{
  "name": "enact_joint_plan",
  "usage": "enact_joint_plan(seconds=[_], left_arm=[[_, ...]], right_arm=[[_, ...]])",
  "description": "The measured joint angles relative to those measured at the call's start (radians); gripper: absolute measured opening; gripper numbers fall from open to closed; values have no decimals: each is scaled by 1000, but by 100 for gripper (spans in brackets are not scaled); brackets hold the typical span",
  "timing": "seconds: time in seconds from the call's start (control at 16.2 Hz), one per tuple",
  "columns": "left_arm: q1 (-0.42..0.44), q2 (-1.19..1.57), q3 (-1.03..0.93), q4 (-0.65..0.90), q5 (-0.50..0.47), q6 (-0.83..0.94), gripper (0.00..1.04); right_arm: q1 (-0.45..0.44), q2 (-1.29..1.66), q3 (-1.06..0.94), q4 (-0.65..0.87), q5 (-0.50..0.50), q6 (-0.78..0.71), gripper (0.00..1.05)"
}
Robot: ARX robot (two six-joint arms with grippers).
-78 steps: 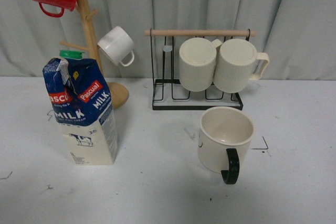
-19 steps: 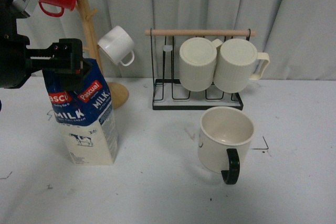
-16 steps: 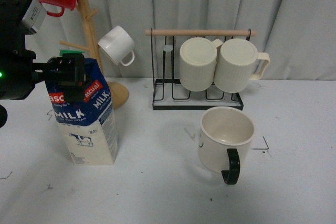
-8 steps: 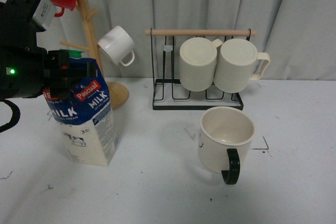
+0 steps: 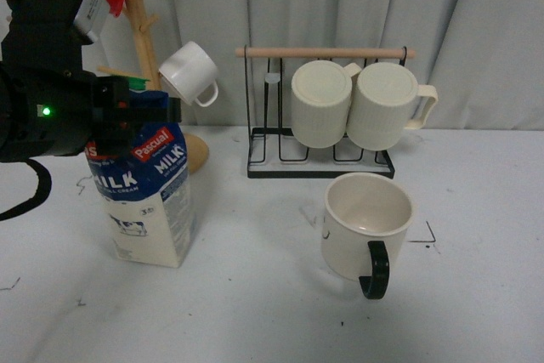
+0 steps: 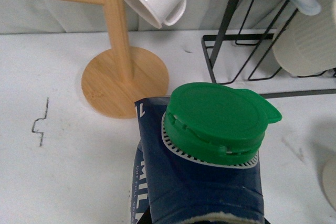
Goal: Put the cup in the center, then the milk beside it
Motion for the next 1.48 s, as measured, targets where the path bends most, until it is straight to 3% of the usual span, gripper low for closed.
enact_joint_plan(seconds=[0.37, 0.62, 1.11, 1.29, 1.48], left_arm=[[-100, 0, 29, 2, -40, -56, 5], [-253, 94, 79, 51, -148, -115, 5], [-314, 124, 91, 70, -183, -137, 4], [-318, 125, 94, 90, -164, -142, 28], [-314, 122, 102, 79, -143, -161, 62]], right_arm=[[0, 0, 0, 0, 0, 0, 98], [0, 0, 0, 0, 0, 0, 98], [0, 0, 0, 0, 0, 0, 98], [0, 0, 0, 0, 0, 0, 98], [0, 0, 0, 0, 0, 0, 98]])
